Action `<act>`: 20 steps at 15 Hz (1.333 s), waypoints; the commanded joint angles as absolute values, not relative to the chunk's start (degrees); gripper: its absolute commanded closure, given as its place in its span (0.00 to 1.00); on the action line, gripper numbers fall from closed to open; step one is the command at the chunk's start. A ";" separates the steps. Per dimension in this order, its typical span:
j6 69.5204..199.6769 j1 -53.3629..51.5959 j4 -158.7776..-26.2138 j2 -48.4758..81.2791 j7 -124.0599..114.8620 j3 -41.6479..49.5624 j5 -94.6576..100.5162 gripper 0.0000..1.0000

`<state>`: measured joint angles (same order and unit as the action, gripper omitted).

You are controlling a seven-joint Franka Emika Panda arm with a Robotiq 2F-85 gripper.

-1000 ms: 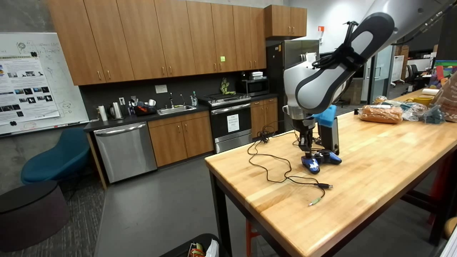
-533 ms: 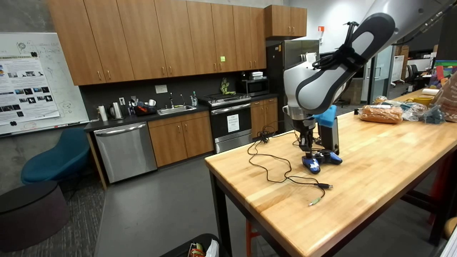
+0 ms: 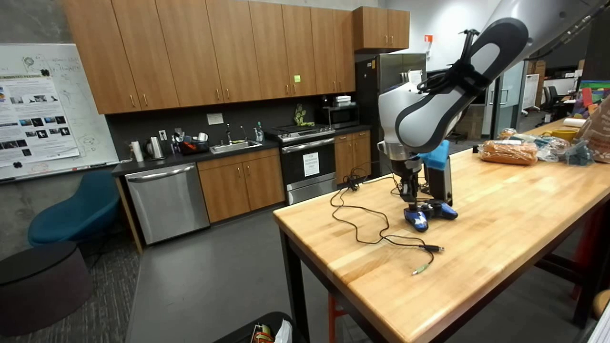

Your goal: Press the left button of the gaming console

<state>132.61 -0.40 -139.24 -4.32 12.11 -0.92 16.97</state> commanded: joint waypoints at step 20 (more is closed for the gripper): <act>110.91 -3.12 -137.92 -22.05 24.99 0.81 5.64 1.00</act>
<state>114.39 -2.24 -137.82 -18.66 23.35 -0.31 6.53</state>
